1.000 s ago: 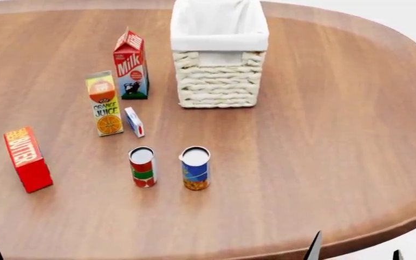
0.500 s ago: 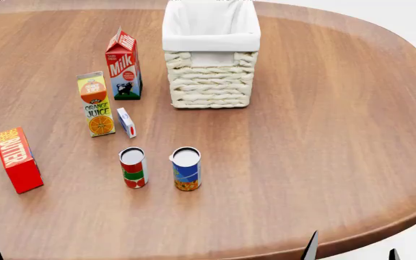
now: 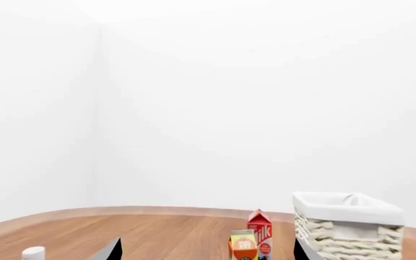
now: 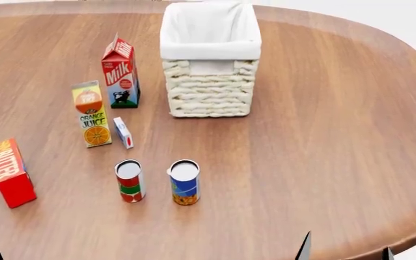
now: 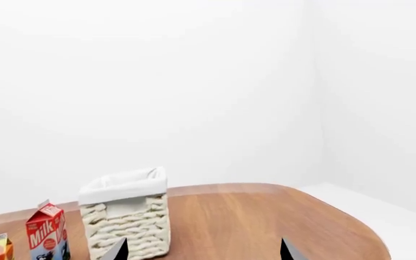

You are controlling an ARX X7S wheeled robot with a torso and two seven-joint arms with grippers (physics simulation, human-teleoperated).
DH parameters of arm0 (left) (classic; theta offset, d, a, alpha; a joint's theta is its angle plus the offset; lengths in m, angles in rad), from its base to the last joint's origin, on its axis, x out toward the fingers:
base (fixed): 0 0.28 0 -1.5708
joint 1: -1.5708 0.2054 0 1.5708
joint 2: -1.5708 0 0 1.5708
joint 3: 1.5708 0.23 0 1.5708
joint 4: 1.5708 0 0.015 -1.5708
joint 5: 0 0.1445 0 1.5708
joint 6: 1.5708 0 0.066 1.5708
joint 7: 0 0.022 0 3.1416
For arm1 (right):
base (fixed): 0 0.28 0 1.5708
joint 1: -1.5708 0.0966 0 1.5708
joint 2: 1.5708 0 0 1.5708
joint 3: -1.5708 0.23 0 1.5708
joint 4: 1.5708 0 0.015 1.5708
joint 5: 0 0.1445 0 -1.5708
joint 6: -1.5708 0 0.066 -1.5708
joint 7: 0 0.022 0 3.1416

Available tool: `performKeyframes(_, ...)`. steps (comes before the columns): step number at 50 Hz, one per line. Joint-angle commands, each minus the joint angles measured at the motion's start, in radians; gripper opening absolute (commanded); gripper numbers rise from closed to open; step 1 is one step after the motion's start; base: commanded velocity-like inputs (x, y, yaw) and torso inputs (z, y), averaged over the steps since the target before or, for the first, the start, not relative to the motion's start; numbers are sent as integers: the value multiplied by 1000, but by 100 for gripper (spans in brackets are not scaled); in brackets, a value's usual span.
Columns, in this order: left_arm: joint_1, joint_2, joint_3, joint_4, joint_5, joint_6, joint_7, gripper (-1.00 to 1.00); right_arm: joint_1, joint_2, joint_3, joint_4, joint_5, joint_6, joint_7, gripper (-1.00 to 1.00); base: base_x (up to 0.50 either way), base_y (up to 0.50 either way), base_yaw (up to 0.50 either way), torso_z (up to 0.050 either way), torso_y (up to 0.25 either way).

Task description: Pick up the alphabet soup, and put it in the basket.

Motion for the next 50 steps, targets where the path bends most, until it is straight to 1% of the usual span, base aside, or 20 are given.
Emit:
performKeyframes(1,-3,-4,2,-1,-1,-3,-8,100,-2,6,-4,1,4,-12,1,100,148,0,0,0,0)
performKeyframes(17,-6,-11,6,-13,-6,12,-14,100,-8,14,-12,3,5,-37,-4,100,219,0,0,0,0)
performKeyframes(50,-6,-22,19,-11,-3,14,-30,100,-4,24,-15,2,24,-32,15,100,262,0,0,0,0)
